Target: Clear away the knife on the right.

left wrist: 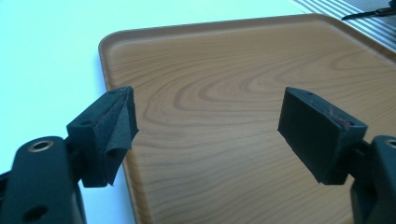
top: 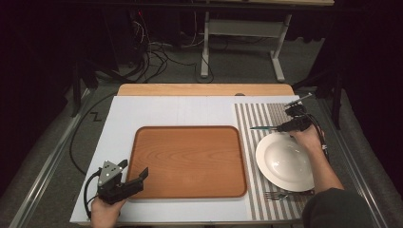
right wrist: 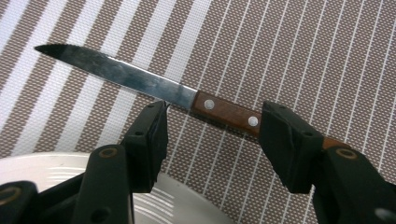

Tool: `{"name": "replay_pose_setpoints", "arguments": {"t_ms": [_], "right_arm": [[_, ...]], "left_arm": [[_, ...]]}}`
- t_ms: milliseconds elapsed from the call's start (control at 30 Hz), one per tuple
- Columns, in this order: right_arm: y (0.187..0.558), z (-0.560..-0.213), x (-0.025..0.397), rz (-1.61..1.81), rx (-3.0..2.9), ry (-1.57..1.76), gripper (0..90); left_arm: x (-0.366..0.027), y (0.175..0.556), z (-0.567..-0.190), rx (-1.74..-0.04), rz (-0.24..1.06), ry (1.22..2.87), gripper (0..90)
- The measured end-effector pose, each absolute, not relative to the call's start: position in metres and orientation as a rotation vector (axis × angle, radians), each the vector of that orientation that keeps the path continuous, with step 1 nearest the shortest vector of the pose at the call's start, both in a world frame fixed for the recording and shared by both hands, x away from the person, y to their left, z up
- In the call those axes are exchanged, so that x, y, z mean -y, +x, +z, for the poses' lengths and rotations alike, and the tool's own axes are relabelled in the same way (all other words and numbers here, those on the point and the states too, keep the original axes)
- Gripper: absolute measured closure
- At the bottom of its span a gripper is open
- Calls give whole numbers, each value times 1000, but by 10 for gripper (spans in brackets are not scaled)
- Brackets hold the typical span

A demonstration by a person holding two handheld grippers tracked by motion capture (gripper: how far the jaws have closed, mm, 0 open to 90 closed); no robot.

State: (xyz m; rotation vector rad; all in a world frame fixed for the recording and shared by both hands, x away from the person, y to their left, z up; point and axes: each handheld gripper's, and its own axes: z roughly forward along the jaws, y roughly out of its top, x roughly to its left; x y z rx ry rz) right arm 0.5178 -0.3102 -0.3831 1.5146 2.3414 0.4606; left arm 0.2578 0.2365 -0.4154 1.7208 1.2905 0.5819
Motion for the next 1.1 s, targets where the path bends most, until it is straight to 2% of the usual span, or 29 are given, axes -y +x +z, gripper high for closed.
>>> {"name": "replay_pose_setpoints", "arguments": {"t_ms": [467, 833, 1100], "right_arm": [[527, -392, 314, 457, -2314, 1497, 357], [534, -400, 316, 448, -2367, 1490, 365], [532, -400, 318, 471, -2368, 1553, 424]], "left_arm": [[-238, 258, -416, -1304, 575, 1708, 206], [-238, 258, -417, -1316, 573, 1709, 208], [-238, 258, -416, -1317, 573, 1708, 208]]}}
